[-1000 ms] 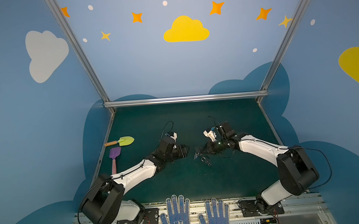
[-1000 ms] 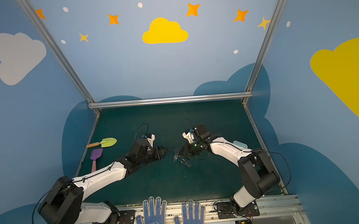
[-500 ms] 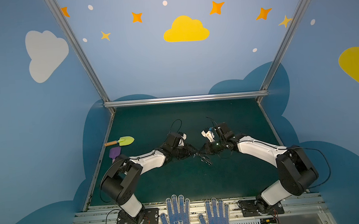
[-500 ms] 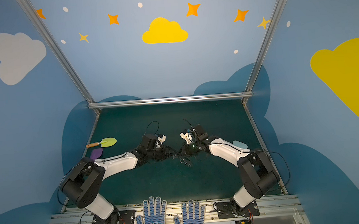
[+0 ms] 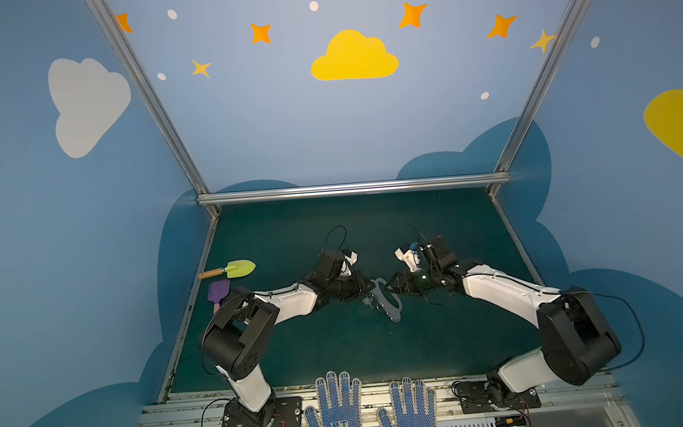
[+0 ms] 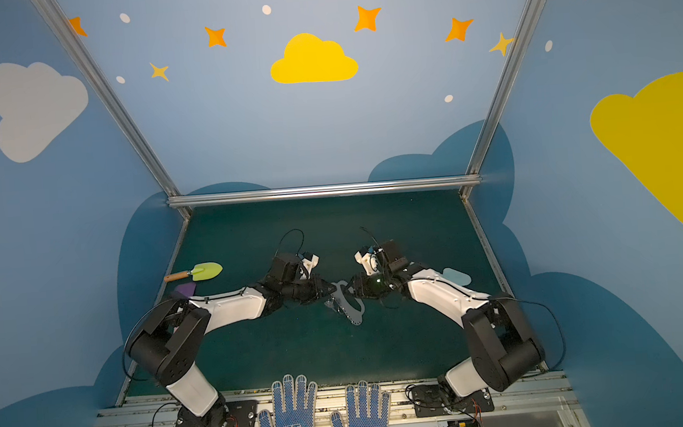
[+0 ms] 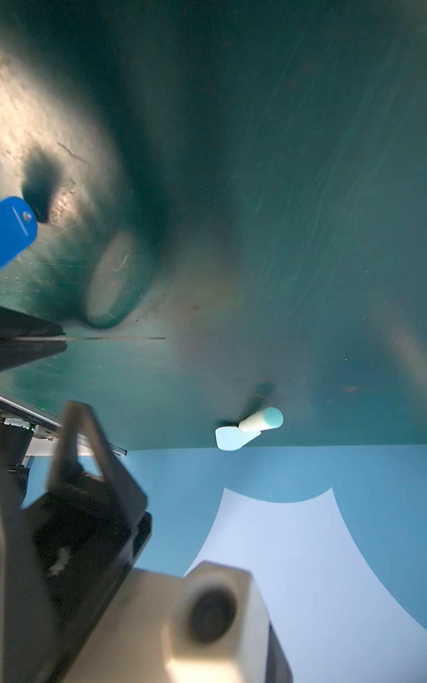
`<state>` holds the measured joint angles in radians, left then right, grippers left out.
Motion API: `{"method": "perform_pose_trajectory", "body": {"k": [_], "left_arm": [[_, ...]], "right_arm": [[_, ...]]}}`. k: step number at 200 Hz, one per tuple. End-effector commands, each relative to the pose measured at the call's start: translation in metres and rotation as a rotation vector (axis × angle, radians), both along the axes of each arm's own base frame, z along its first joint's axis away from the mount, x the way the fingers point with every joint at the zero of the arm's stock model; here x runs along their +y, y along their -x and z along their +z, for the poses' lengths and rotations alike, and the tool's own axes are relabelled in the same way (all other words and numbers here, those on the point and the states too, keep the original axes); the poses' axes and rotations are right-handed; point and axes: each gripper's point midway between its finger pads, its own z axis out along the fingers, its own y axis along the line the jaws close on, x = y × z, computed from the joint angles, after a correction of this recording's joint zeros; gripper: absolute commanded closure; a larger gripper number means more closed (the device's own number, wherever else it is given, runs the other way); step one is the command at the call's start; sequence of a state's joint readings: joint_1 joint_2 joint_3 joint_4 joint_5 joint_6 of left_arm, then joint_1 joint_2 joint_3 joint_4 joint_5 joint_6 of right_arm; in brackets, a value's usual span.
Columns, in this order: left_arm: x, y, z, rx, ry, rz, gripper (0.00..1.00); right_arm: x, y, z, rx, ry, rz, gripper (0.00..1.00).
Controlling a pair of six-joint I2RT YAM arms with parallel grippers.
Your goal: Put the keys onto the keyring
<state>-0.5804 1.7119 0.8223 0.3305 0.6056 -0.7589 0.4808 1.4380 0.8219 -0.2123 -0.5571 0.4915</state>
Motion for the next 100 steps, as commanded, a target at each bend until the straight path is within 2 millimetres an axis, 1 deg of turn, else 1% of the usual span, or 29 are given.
{"method": "perform_pose_trajectory", "body": {"k": [1,23,38,43,46,55,65,81,100], "left_arm": [[-0.004,-0.003,0.037,-0.103,0.113,-0.034,0.96],[-0.006,0.003,0.058,-0.139,0.200,-0.069,0.96],[-0.005,0.008,0.072,-0.169,0.236,-0.088,0.96],[-0.004,0.009,0.076,-0.180,0.242,-0.091,0.97],[-0.004,0.010,0.078,-0.185,0.244,-0.093,0.96],[-0.003,0.013,0.084,-0.203,0.254,-0.107,0.96],[-0.002,0.015,0.089,-0.215,0.266,-0.115,0.96],[-0.002,0.017,0.096,-0.229,0.290,-0.125,0.96],[-0.002,0.016,0.100,-0.232,0.307,-0.125,0.96]], "right_arm": [[-0.018,-0.011,0.005,-0.071,-0.005,-0.059,0.46],[-0.026,-0.013,0.010,-0.106,-0.056,-0.068,0.44],[-0.029,-0.013,0.015,-0.139,-0.098,-0.072,0.39],[-0.029,-0.016,0.021,-0.161,-0.109,-0.077,0.37],[-0.031,-0.012,0.015,-0.152,-0.106,-0.081,0.36],[-0.034,-0.013,0.015,-0.169,-0.120,-0.099,0.31],[-0.035,-0.014,0.016,-0.179,-0.135,-0.112,0.29],[-0.030,-0.012,0.025,-0.191,-0.209,-0.078,0.29],[-0.018,-0.006,0.042,-0.204,-0.312,-0.013,0.30]]}}
